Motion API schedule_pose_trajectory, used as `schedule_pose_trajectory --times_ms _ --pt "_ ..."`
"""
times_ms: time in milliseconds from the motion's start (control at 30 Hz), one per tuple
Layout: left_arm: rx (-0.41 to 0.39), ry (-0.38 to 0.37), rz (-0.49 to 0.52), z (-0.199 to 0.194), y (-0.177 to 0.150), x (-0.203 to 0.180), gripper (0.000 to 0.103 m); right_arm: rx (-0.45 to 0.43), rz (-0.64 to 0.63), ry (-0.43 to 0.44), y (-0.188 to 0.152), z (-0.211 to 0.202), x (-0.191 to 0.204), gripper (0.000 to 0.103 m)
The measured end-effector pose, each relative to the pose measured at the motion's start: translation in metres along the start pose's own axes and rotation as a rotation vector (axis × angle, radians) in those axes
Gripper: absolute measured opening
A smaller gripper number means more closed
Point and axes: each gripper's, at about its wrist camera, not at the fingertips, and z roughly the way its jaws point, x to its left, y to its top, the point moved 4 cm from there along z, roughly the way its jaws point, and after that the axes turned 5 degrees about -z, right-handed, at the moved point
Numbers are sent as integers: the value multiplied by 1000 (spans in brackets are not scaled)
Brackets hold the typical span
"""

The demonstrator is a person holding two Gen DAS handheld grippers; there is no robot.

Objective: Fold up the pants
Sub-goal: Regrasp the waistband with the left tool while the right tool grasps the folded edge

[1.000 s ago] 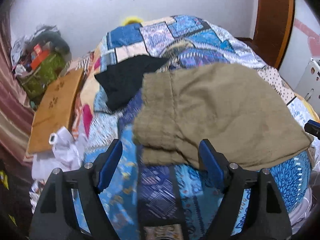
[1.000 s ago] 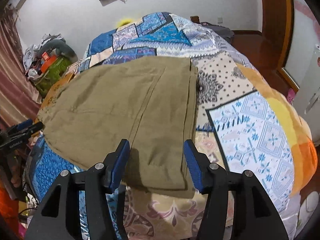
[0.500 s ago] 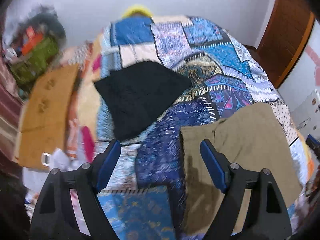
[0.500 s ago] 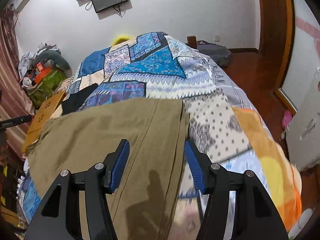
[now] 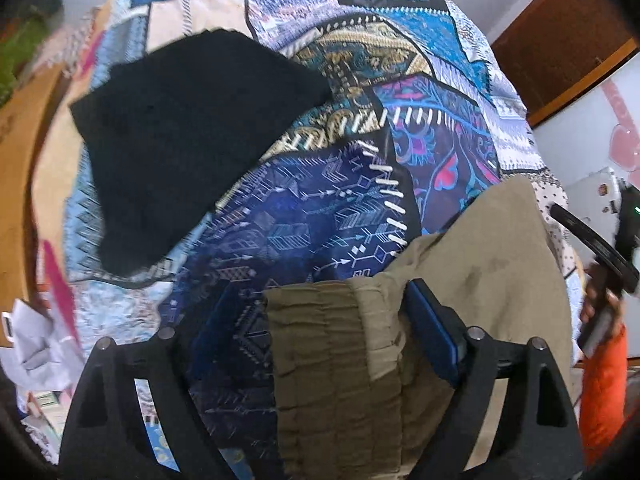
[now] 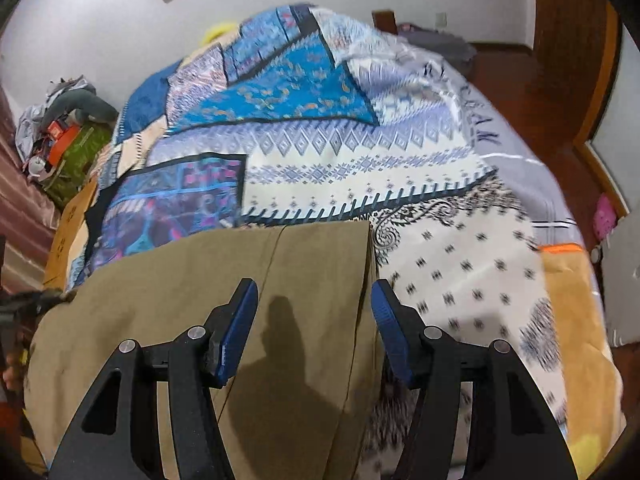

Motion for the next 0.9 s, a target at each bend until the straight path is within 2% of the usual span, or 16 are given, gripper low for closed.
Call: schedule_pose_trajectory --times_ms 67,133,200,233,300,400,567,700,833,867,900 --pt "-15 -28 0 -1 -2 2 83 23 34 5 3 13 -4 55" --pt "-44 -45 -12 -6 -4 4 68 59 65 30 3 25 -5 41" --pt "-88 -15 -26 -12 -5 7 65 95 59 14 0 34 -1 13" --pt "-112 11 -25 -15 -6 8 63 105 32 4 0 36 5 10" --pt "-162 74 -33 -22 -8 16 58 98 -40 -26 0 36 19 10" --pt "-177 115 -80 -26 -11 35 57 102 -139 -64 0 38 43 9" --pt "-163 143 -105 -19 -12 51 59 135 -228 -157 6 44 64 9" --pt "-165 176 -70 -33 -14 42 59 115 -279 -183 7 19 75 10" --pt "-196 174 -16 -57 -19 29 61 40 -301 -87 5 -30 102 13" --pt "-208 167 -4 -64 -20 25 64 27 -303 -49 5 -42 113 19" --pt "-222 152 6 -71 -20 20 67 14 -308 -17 3 -51 126 32"
